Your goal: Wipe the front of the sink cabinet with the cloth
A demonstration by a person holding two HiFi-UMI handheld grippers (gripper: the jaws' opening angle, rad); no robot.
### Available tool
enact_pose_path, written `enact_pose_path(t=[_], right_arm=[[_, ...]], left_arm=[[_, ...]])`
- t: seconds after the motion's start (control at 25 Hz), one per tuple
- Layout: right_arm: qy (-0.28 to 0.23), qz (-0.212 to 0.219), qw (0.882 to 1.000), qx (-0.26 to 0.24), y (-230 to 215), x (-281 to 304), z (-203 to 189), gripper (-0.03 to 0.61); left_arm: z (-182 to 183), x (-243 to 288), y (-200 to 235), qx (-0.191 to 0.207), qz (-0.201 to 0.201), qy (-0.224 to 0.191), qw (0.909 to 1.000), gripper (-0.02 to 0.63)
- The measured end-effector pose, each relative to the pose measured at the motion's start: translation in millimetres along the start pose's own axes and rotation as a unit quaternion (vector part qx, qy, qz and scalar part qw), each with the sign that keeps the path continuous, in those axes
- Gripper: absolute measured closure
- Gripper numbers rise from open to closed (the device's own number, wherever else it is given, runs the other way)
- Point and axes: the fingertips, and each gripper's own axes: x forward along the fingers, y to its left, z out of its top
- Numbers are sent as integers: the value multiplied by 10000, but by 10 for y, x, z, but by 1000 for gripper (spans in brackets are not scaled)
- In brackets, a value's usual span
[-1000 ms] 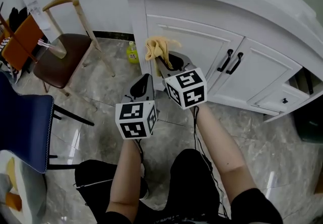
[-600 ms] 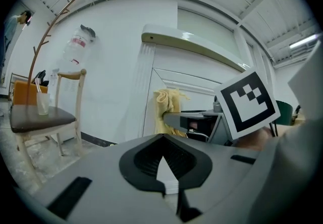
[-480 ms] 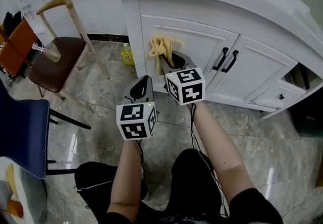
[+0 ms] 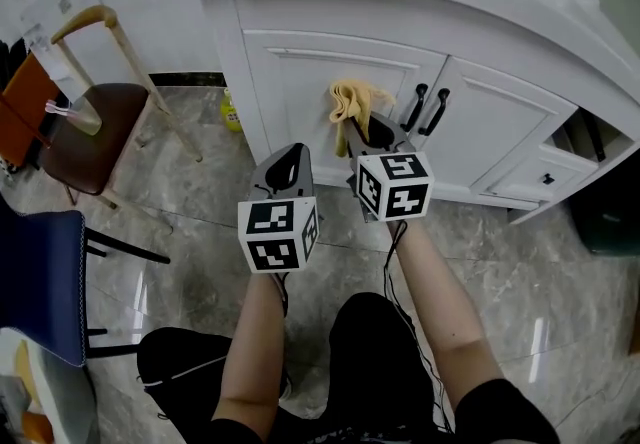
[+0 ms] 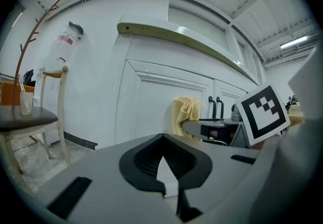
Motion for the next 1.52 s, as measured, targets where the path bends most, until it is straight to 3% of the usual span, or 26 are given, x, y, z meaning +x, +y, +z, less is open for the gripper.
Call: enact_pose_path(t=[0.32,0.56,0.68,0.8,1.0,1.28,1.52], right_arm=[[-79,-684,9976,-124,-401,-306,-158,495],[-55,-796,9968,-12,-430,-332,-249,495],[-97,-550,9984,-12,-266,-313,-243,495],[-113,-13,9999,-53,48,-224,-268,495],[3,630,9976,-290,618,2,-380,495],[258,1014,9942,-234,1207,409,-504,495],[445,999,9938,-195,1461,682,-676,495]], left_arm=[[-317,192,-268,-94,-240,181,9995,600],[-355,245,-241,-128,-262,284,9992,600],[-295,224,-169,-75,-181,227,9996,600],[-206,211,-2,-106,-45,192,9998,600],[152,98,394,146,297,80,9994,600],[570,-242,948,158,749,44,9971,600],[663,-580,1434,347,946,154,9948,600]])
